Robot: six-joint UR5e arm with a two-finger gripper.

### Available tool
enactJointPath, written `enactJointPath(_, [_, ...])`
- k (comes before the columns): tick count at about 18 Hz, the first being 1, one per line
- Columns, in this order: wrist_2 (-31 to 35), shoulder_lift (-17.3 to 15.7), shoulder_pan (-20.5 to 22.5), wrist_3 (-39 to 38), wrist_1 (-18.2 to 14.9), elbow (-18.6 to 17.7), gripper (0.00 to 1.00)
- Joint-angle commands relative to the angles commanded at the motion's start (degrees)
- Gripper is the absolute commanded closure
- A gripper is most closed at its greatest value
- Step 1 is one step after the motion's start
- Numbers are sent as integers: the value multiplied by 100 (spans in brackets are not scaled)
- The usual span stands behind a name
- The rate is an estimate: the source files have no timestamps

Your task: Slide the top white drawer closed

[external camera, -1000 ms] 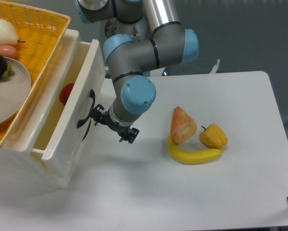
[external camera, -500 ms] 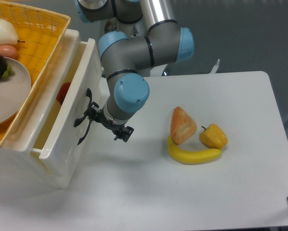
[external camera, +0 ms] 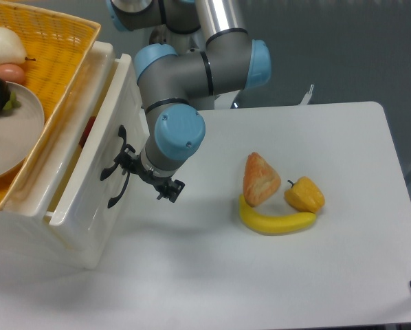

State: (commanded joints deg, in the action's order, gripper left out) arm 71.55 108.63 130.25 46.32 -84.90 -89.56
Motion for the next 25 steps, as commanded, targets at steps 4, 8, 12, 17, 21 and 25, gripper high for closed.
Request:
enactJointPath(4, [-9,0,-35,0,0,-9,0])
enactJointPath(8, [-9,-35,-62,0,-9,-18,0])
enactJointPath(12, [-114,-53,-62,0,-9,-18,0])
enactJointPath(17, [-150,-61,-53,0,0,-18,0])
enactJointPath(21, [-141,-62,8,0,0,17,0])
enactJointPath(25, [-97,-96,306,52,53,175,0])
